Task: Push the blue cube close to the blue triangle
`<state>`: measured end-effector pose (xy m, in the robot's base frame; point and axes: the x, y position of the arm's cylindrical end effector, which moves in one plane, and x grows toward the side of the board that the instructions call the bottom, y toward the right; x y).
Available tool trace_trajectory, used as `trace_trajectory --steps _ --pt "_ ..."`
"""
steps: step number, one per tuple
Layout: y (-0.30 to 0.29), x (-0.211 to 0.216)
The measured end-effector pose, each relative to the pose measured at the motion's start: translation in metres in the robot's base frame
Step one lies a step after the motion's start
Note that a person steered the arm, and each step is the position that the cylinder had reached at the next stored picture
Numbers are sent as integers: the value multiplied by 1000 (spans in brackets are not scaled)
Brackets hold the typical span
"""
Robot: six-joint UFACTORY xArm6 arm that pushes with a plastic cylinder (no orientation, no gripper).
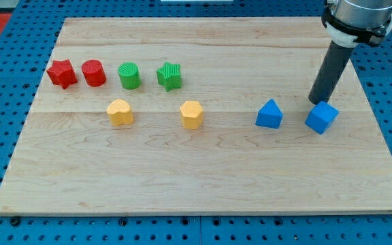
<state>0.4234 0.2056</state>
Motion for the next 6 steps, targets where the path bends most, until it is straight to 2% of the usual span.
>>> trace_trajectory --steps 1,2,3,4,5,6 --pt "8 2" --pt "63 -3" --pt "67 40" --pt "3 56" --pt "-60 50" --pt "-70 65"
